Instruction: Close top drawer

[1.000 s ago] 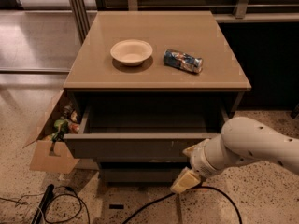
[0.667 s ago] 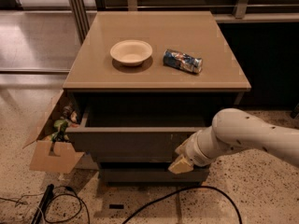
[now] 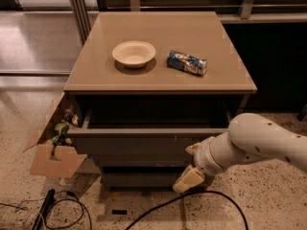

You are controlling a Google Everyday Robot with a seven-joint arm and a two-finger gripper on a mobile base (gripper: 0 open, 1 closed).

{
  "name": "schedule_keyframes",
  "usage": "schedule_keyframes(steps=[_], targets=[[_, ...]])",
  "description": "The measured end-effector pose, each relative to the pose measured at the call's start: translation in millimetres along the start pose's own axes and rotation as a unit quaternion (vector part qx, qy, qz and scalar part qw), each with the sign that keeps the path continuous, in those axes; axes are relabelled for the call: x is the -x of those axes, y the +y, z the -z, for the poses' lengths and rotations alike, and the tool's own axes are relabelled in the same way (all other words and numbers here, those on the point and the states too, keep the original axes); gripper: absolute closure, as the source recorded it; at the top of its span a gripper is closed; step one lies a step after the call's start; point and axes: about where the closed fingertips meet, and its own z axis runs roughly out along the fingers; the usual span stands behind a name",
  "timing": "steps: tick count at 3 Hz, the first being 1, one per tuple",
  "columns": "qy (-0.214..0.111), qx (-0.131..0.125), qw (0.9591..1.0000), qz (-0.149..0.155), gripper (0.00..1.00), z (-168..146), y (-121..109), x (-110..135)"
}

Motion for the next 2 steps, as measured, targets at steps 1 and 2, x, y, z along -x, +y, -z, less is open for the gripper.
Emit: schedule_keyframes(steps=[1,2], targets=[[-0.011,-0.014,0.9993,0.032,0.01,13.2,-5.5,25.8],[0.025,-0.007,0.9967,0.077,0.00,-40.0,-61.7,72.9]])
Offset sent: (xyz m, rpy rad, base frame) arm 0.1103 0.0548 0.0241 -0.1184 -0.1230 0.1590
